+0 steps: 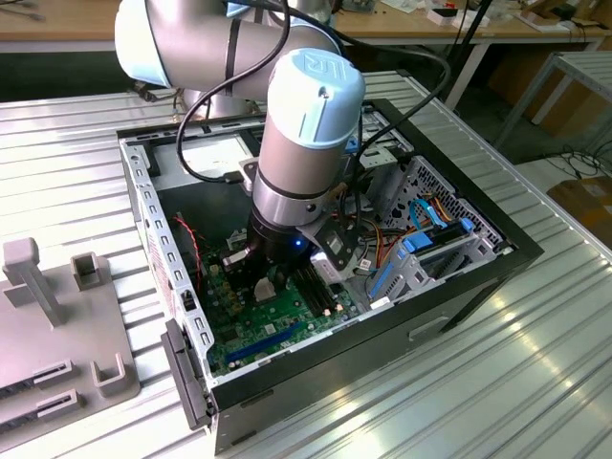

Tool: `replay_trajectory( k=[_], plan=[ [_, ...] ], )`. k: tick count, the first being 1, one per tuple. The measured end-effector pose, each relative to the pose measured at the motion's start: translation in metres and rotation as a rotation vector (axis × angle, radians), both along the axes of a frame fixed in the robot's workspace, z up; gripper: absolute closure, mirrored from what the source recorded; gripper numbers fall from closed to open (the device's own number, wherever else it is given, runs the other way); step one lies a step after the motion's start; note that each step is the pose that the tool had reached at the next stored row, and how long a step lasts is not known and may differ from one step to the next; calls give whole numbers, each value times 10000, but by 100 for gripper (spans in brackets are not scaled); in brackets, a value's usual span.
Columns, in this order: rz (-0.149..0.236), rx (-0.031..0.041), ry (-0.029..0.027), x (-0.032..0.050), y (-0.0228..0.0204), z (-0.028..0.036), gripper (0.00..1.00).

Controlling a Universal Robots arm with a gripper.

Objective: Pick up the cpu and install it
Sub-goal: 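Pick up the cpu and move it towards the insertion slot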

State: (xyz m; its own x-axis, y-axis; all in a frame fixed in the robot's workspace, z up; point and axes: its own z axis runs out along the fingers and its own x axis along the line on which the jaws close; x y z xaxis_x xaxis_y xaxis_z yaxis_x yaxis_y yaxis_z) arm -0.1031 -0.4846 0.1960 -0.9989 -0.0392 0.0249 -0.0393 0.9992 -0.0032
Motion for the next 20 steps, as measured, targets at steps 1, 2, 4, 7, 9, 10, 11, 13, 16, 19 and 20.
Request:
replay_trajectory(
  k=[1,2,4,7,9,10,11,13,16,19,20],
  plan=[
    [25,-14,-1,0,1,13,45],
    [33,-28,2,0,0,31,45],
    [40,-33,9,0,4,59,45],
    [39,-34,11,-1,4,83,45],
    [40,-34,14,-1,4,115,45],
    [40,-34,17,-1,5,134,45],
    [39,-34,22,-1,5,152,45],
    [40,-34,36,-1,5,190,45],
    [40,-34,61,-1,6,235,45],
    [41,-34,97,-1,5,276,54],
    [41,-34,110,-1,5,288,60]
  ],
)
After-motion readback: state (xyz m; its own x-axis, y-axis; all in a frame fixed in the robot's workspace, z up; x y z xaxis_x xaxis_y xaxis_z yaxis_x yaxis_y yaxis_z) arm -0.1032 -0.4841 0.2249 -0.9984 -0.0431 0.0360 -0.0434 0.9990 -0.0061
